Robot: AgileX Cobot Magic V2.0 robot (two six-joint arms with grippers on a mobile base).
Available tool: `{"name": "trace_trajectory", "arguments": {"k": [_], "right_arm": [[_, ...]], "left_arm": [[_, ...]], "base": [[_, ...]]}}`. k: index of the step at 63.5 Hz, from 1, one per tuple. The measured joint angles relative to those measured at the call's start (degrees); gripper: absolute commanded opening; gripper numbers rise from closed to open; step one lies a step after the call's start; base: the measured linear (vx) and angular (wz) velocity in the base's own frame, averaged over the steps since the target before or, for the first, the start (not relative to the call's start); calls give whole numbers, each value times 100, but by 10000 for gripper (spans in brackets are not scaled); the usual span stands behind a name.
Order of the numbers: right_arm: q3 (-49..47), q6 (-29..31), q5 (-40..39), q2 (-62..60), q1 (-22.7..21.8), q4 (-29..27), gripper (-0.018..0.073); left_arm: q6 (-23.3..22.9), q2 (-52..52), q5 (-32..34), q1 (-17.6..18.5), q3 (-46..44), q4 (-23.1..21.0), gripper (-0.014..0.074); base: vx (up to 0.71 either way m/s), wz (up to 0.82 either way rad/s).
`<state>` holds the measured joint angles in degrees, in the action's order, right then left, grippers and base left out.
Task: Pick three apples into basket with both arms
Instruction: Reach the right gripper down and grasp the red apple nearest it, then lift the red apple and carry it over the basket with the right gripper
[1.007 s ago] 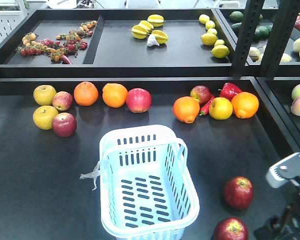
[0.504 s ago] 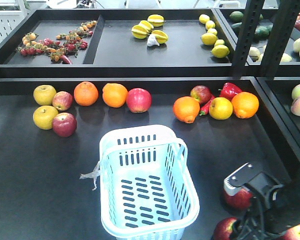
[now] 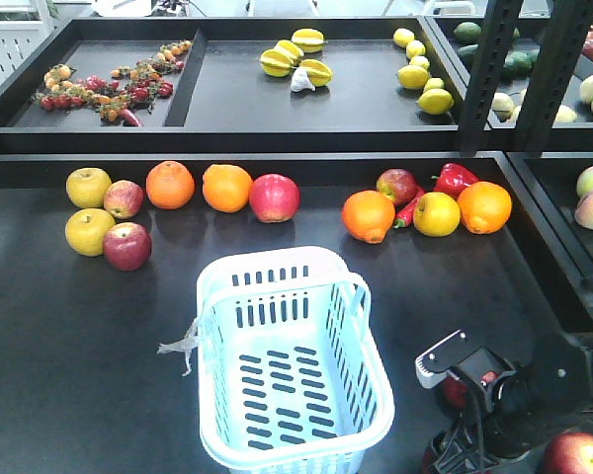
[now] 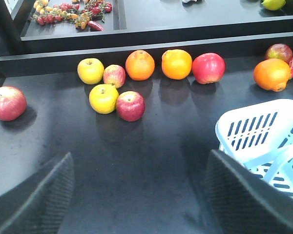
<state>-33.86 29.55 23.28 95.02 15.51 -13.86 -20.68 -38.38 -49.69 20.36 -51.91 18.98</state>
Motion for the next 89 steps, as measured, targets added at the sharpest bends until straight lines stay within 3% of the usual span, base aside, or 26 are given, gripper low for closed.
{"name": "trace_trajectory", "arguments": {"k": [27, 45, 53, 71, 89], "right_arm": [[-48, -20, -260, 719, 0, -62, 553], [-64, -25, -233, 726, 0, -66, 306], [-77, -96, -197, 726, 0, -61, 254], [-71, -615, -68, 611, 0, -18, 245], [-34, -778, 398, -350, 0, 79, 245]], "left_arm": [[0, 0, 0, 0, 0, 0, 544], [0, 0, 0, 0, 0, 0, 544], [0, 0, 0, 0, 0, 0, 544], [0, 0, 0, 0, 0, 0, 544], [0, 0, 0, 0, 0, 4, 544]], "base": [[0, 0], [0, 0], [0, 0], [0, 0], [0, 0]]}}
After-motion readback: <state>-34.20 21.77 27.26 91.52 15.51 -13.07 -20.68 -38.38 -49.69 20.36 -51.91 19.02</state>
